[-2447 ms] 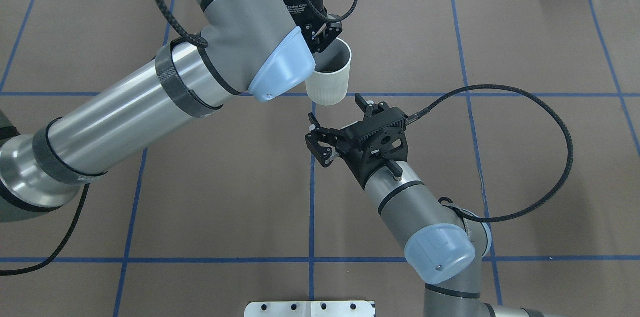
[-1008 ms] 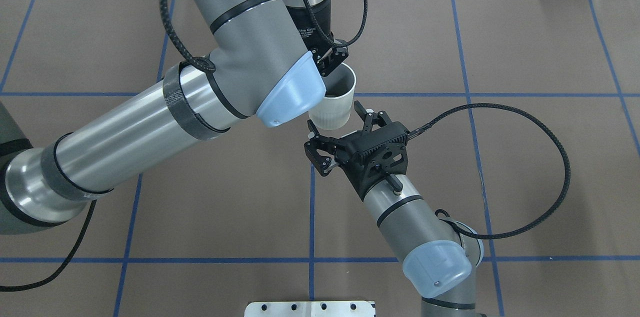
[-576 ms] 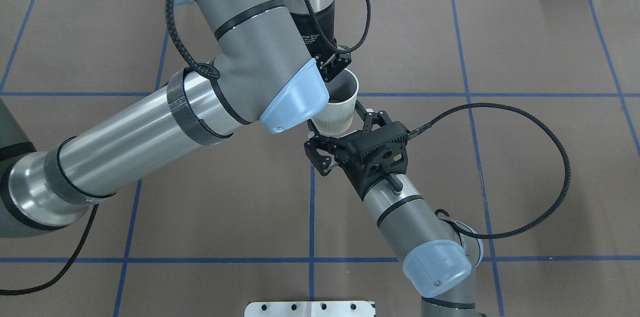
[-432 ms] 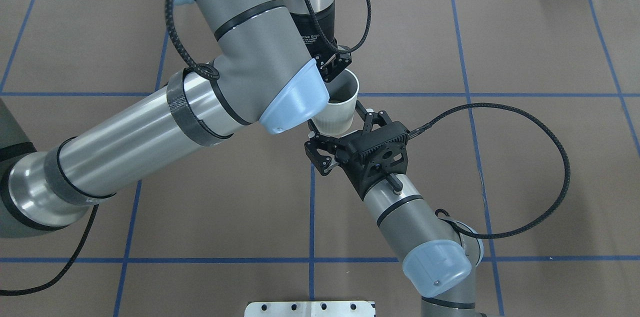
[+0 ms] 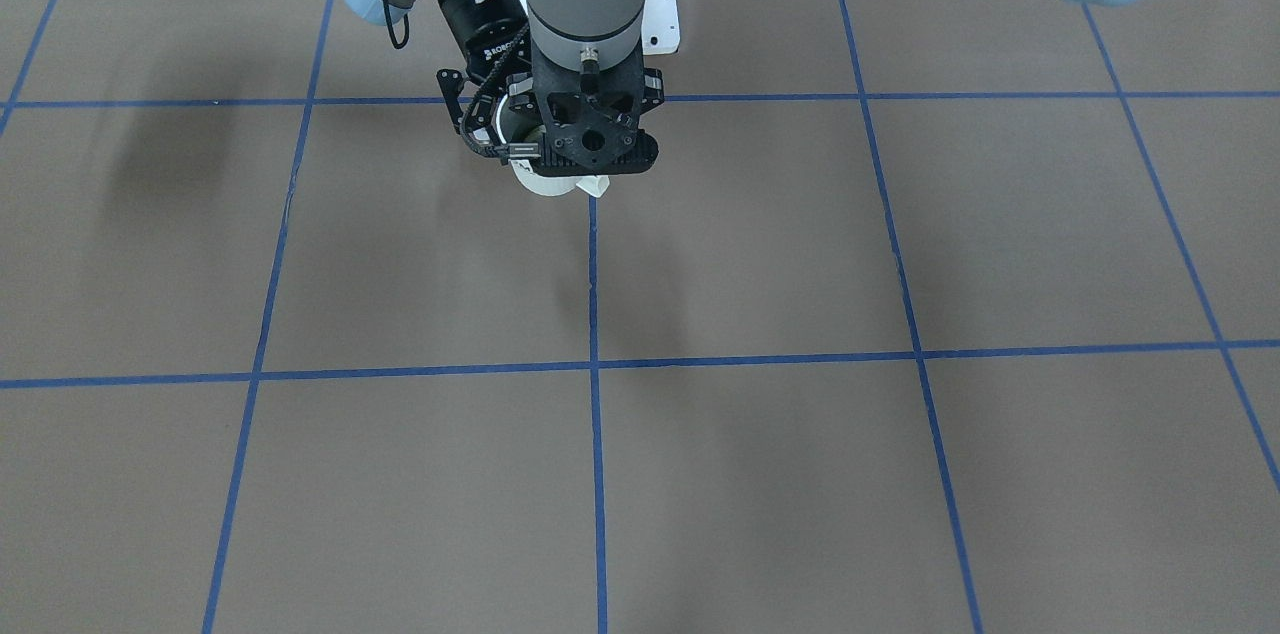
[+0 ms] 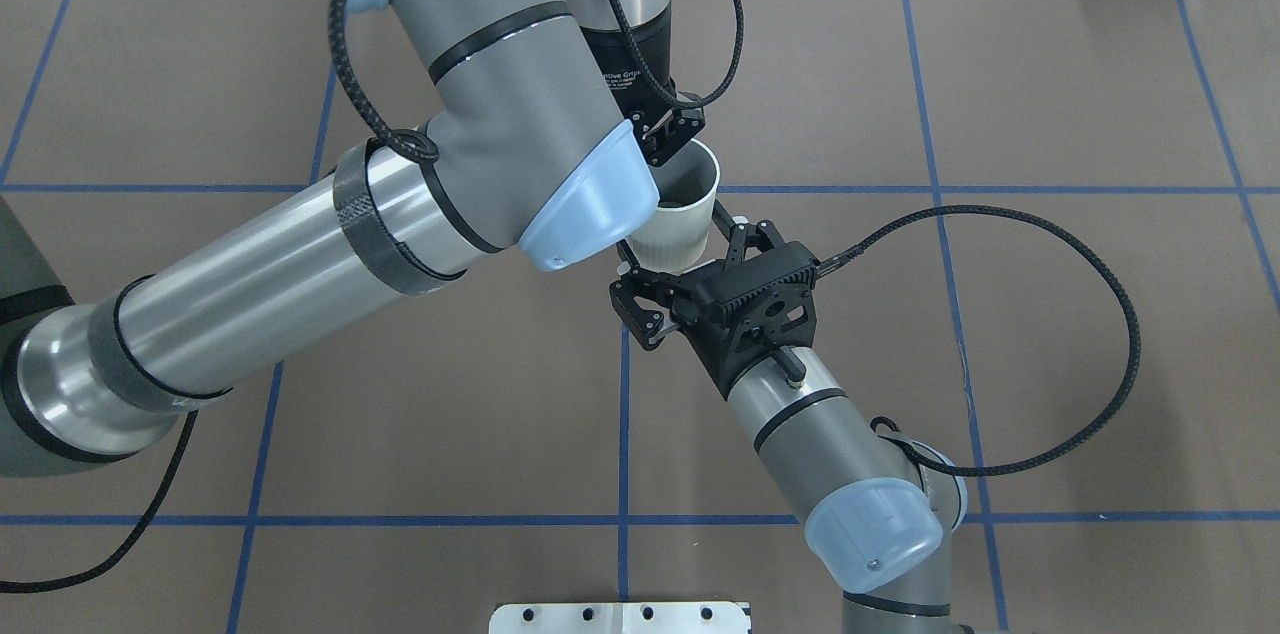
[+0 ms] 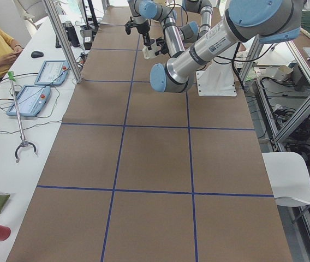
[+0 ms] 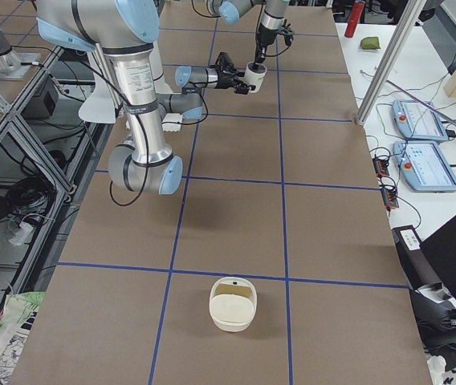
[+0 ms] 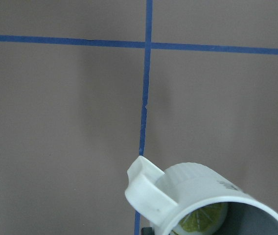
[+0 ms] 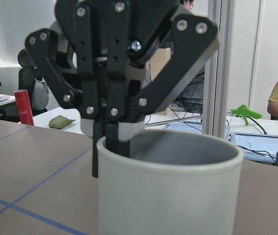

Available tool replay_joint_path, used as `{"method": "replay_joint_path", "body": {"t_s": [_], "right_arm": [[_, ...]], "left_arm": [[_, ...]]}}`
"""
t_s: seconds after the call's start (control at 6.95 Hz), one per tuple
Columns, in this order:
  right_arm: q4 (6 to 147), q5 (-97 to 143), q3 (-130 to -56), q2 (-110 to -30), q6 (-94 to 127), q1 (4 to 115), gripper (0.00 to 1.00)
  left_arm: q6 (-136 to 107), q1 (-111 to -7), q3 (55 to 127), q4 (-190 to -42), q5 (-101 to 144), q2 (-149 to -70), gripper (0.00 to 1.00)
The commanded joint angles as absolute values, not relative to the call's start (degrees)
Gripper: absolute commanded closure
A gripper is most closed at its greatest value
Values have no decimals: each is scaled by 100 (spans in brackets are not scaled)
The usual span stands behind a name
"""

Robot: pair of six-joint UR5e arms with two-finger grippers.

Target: Left arm hands cup to right arm to dump lemon

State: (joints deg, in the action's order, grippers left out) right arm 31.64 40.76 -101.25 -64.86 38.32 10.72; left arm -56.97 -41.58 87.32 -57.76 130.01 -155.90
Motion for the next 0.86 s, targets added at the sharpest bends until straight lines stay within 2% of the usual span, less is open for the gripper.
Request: {"method": "replay_joint_path", "body": {"t_s": [0.0, 0.72], "right_arm": [[3164, 4069, -10125, -6486, 3832, 1072, 1], [3155, 4078, -10125, -6486, 3841, 1090, 1]], "left_arm": [[-5704, -4131, 8797, -5722, 13008, -15583, 100], [-5722, -4061, 8868, -5722, 13078, -15583, 100]]}}
